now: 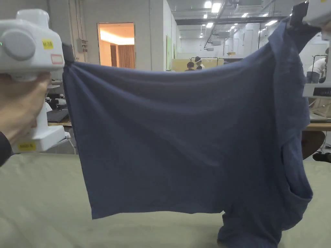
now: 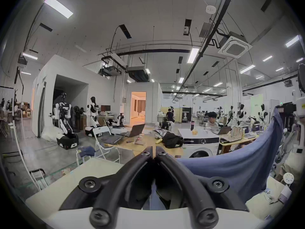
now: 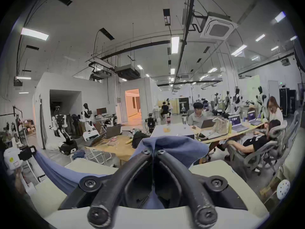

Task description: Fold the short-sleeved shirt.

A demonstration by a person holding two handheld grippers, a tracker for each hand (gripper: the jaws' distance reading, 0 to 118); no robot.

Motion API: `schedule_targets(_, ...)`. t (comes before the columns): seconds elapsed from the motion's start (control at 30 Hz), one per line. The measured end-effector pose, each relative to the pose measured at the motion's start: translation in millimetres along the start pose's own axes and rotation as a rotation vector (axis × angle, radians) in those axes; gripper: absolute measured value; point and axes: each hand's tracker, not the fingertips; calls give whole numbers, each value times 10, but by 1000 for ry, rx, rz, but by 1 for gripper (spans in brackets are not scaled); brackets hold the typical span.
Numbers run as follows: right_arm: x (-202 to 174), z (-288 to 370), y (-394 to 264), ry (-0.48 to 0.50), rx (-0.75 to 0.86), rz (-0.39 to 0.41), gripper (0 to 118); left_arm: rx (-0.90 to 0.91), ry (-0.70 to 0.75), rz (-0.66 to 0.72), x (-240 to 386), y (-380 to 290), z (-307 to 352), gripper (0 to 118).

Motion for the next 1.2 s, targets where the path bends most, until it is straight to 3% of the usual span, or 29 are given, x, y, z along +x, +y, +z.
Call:
schedule_targets(0.17,175,248,-652,58,-61,-35,0,-72,-37,15,-9,-641,213,0)
schedule_targets(0.3,380,661,-994,142,-83,-80,0,-117,-107,127,-105,-1009,958,0)
schedule_targets(0.4,554,1006,-1175,167,-86,-103,0,-92,-121,78,-128,-1180,1543,0)
schedule_targets(0.57,800,1653,-1499,205,-87,-138,0,-88,-190,140,-221,-1474,2421,0)
schedule_targets(0.77,782,2346,-1952,284,-153,-109,0,-138,-219,163,-374,-1950,3033,0)
schedule_targets(0.87,700,2618,-2350,350,-207,-156,0,-197,-205,202,-462,-2280,3290,0)
schedule_targets(1.07,543,3004,-3376,325,-363,-122,0,-385,-124,203,-591,-3095,3650,0)
schedule_targets(1.2,560,3042,-4076,271,-491,-165,0,-510,-117,257,-767,-3566,3586,0)
